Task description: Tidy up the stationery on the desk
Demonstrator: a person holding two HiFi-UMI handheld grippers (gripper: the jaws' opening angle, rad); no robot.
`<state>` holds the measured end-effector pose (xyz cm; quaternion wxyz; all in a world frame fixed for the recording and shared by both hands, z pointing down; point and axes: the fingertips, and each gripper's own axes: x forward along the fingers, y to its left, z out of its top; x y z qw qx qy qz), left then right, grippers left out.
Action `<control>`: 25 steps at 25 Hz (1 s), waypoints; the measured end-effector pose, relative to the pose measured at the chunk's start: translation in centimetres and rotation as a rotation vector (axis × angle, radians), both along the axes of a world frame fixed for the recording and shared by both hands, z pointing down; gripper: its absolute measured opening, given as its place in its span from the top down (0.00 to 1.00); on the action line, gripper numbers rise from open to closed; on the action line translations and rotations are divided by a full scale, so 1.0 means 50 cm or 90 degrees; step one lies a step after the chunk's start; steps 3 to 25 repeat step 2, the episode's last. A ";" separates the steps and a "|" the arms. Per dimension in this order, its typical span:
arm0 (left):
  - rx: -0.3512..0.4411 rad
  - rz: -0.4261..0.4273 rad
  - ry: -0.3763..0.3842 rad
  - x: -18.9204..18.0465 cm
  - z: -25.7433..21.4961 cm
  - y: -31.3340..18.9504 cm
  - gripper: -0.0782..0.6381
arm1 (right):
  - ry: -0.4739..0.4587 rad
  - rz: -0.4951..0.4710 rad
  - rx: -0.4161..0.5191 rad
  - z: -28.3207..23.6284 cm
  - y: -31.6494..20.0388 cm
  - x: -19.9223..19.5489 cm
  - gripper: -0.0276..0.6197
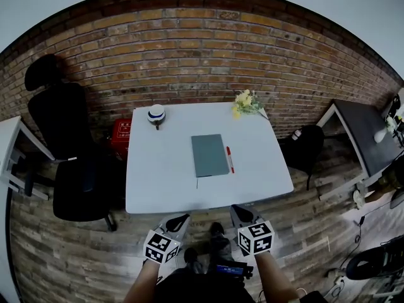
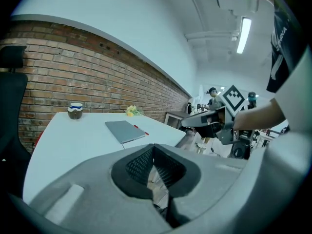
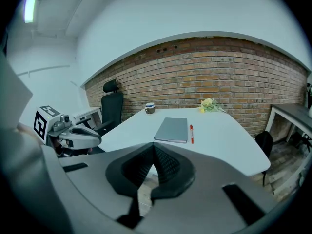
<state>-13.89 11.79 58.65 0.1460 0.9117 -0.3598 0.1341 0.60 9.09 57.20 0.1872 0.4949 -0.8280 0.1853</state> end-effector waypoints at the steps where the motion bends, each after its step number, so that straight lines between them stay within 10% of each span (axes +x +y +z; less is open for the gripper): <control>1: -0.001 0.002 0.000 0.002 -0.001 0.003 0.88 | 0.000 0.000 -0.001 0.000 0.003 0.001 0.95; 25: -0.001 0.004 0.000 0.004 -0.002 0.005 0.88 | 0.000 0.000 -0.001 0.000 0.007 0.001 0.95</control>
